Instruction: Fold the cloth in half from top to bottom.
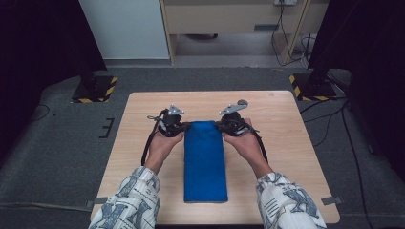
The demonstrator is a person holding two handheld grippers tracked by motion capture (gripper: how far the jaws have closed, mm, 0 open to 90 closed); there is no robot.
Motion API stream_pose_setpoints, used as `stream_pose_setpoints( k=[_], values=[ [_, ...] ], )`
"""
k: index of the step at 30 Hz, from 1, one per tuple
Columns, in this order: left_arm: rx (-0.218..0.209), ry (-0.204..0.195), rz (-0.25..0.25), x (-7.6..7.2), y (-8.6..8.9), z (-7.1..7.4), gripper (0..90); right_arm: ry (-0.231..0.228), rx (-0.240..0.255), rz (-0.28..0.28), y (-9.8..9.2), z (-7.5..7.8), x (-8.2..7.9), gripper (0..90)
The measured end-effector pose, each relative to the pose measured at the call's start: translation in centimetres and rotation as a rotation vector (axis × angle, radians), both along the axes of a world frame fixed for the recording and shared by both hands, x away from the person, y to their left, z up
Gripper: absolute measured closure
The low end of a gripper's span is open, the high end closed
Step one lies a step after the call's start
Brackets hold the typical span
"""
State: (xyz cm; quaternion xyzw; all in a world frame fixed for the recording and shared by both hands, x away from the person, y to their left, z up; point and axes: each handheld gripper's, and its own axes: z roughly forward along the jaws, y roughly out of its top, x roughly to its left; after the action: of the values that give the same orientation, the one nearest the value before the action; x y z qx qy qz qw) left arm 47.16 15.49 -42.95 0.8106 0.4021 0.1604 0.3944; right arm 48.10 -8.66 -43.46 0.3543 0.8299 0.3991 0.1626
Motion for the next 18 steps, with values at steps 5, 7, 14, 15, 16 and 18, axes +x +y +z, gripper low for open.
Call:
stream_pose_setpoints(
  k=[5, 7, 14, 15, 16, 18],
  values=[
    [-0.002, -0.004, -0.004, -0.2, 0.1, 0.1, 86.5, -0.009, -0.003, 0.007, 0.0, 0.2, -0.3, 86.4],
    [0.004, -0.01, -0.009, -0.4, 0.0, 0.2, 86.5, -0.011, 0.0, 0.008, 0.0, 0.2, -0.6, 86.4],
    [0.0, -0.022, -0.029, -1.5, 0.2, 0.2, 86.5, -0.018, 0.003, 0.027, -0.4, 0.0, -1.7, 86.4],
    [-0.003, -0.021, -0.03, -1.6, 0.2, 0.2, 86.4, -0.018, 0.005, 0.028, -0.5, -0.1, -1.8, 86.4],
    [-0.006, -0.02, -0.031, -1.8, 0.3, 0.1, 86.4, -0.016, 0.008, 0.029, -0.5, -0.2, -2.0, 86.4],
    [-0.011, -0.021, -0.033, -2.1, 0.3, 0.0, 86.4, -0.017, 0.008, 0.037, -0.5, -0.4, -2.4, 86.4]
  ],
)
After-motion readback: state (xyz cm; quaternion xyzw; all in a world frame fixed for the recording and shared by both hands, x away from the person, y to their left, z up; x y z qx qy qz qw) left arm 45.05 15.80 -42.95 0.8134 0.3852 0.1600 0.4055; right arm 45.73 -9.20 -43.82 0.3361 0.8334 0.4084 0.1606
